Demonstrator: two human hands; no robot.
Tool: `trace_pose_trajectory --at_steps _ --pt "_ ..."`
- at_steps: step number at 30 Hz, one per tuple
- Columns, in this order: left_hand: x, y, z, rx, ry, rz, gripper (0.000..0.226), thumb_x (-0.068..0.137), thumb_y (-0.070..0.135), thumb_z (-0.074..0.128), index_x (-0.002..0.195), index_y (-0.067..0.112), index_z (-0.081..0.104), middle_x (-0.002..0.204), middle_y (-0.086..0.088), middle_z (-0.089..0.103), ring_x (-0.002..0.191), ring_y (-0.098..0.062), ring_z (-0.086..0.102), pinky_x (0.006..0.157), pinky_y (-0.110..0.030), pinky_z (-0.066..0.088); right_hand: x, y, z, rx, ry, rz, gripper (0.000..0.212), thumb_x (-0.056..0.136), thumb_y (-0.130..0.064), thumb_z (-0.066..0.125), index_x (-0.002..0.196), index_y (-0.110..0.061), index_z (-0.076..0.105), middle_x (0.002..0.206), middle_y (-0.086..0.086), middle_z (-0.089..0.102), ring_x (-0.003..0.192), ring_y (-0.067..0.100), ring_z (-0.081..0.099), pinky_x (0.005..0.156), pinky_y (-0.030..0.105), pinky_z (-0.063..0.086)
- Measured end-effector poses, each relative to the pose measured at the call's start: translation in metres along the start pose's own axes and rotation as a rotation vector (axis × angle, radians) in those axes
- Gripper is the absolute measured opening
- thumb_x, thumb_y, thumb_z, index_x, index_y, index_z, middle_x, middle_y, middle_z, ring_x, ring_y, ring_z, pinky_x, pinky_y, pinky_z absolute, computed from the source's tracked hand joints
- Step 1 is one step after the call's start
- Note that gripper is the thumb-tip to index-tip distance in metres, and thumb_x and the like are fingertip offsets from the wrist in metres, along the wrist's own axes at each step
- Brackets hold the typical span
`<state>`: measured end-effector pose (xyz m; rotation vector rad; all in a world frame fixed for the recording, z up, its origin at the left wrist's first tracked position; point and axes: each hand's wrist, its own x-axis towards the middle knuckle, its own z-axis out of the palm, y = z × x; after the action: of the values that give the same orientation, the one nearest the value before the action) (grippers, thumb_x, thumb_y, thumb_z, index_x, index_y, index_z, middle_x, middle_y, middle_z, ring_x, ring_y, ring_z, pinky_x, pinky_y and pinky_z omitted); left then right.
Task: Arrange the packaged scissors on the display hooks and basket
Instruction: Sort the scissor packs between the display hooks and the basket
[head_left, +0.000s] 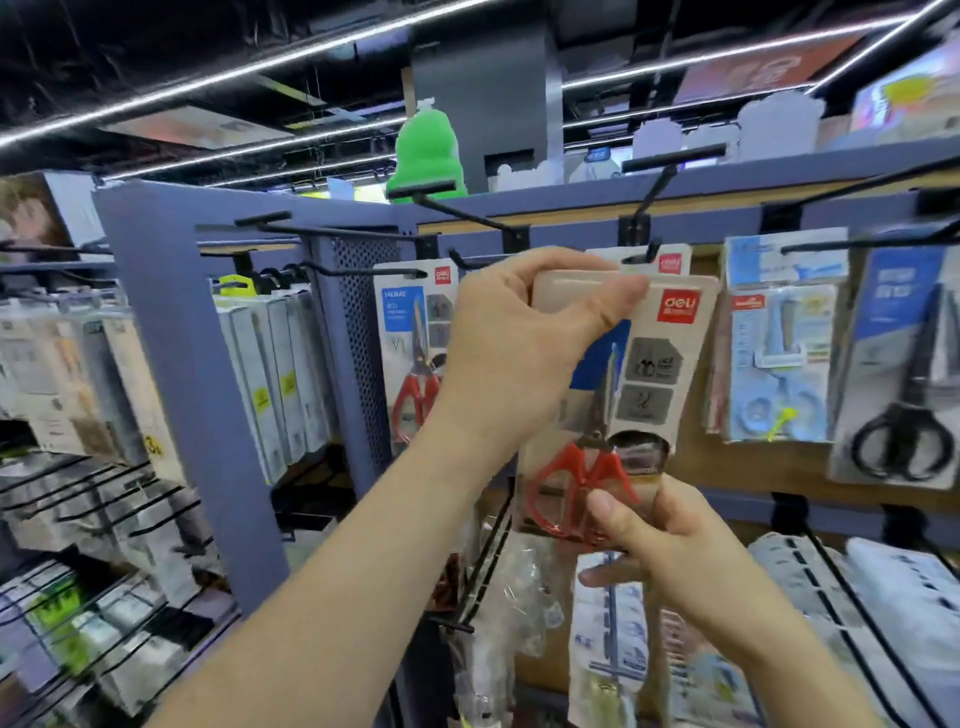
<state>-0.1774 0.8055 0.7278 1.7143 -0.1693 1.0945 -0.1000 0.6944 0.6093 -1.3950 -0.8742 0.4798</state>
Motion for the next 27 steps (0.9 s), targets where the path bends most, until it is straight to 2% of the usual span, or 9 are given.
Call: trace_pose_trajectory --at_steps 2,3,8,13,16,19,23,27 --pt "0.009 -0.001 0.014 0.007 0.028 0.018 0.013 0.081 0.010 0.076 0.076 0.018 0.068 0.068 0.009 0.071 0.069 -0.007 0.070 0.060 -0.020 0.055 -0.002 0.000 -0.008 0.072 0.093 -0.017 0.035 0.078 -0.029 0.063 0.098 -0.001 0.067 0.092 0.024 0.071 0.081 0.033 0.072 0.059 0.037 0.062" --pt "0.012 -0.002 0.018 -0.002 0.045 0.022 0.013 0.081 0.010 0.076 0.077 0.018 0.068 0.068 0.009 0.071 0.069 -0.007 0.070 0.060 -0.021 0.056 -0.003 0.000 -0.012 0.083 0.130 -0.031 0.035 0.076 -0.029 0.063 0.096 0.000 0.065 0.092 0.027 0.070 0.079 0.035 0.072 0.058 0.034 0.061" --pt "0.010 -0.004 0.022 -0.057 0.083 0.084 0.007 0.082 0.011 0.074 0.083 0.016 0.069 0.076 0.008 0.072 0.076 -0.010 0.072 0.062 -0.022 0.055 -0.008 -0.004 -0.023 0.041 0.164 -0.071 0.031 0.071 -0.031 0.066 0.087 -0.005 0.064 0.082 0.022 0.072 0.074 0.028 0.074 0.061 0.032 0.061" --pt "0.013 0.003 0.024 -0.041 0.094 0.140 0.010 0.081 0.010 0.075 0.081 0.018 0.069 0.078 0.005 0.073 0.077 -0.011 0.073 0.062 -0.022 0.055 -0.009 -0.008 -0.025 0.055 0.139 -0.095 0.029 0.073 -0.031 0.066 0.087 -0.006 0.064 0.084 0.023 0.072 0.074 0.030 0.075 0.060 0.032 0.061" --pt "0.021 0.006 0.024 -0.058 0.075 0.047 0.008 0.078 0.014 0.077 0.076 0.019 0.071 0.075 0.001 0.075 0.074 -0.015 0.074 0.061 -0.026 0.057 -0.008 -0.010 -0.024 0.088 0.147 -0.104 0.029 0.073 -0.030 0.066 0.085 -0.004 0.063 0.084 0.027 0.070 0.073 0.031 0.074 0.056 0.027 0.059" --pt "0.030 0.007 0.017 -0.168 -0.034 -0.131 0.008 0.069 0.024 0.075 0.072 0.017 0.073 0.077 -0.005 0.075 0.074 -0.022 0.074 0.066 -0.036 0.060 -0.007 -0.009 -0.022 0.072 0.154 -0.123 0.030 0.072 -0.032 0.066 0.084 -0.005 0.064 0.081 0.023 0.070 0.071 0.028 0.074 0.056 0.025 0.058" --pt "0.041 0.005 0.020 -0.195 -0.054 -0.298 0.014 0.085 0.016 0.069 0.074 0.008 0.069 0.080 -0.012 0.074 0.074 -0.029 0.072 0.074 -0.042 0.060 -0.003 -0.004 -0.020 0.050 0.171 -0.133 0.033 0.073 -0.035 0.065 0.085 -0.004 0.065 0.082 0.022 0.071 0.073 0.028 0.074 0.057 0.026 0.058" --pt "0.041 -0.009 0.024 -0.197 -0.023 -0.329 0.009 0.093 0.014 0.061 0.086 0.010 0.065 0.083 -0.008 0.074 0.081 -0.026 0.072 0.078 -0.042 0.059 -0.001 0.000 -0.019 0.085 0.180 -0.113 0.025 0.078 -0.030 0.064 0.084 -0.006 0.064 0.076 0.014 0.073 0.070 0.025 0.074 0.054 0.024 0.057"
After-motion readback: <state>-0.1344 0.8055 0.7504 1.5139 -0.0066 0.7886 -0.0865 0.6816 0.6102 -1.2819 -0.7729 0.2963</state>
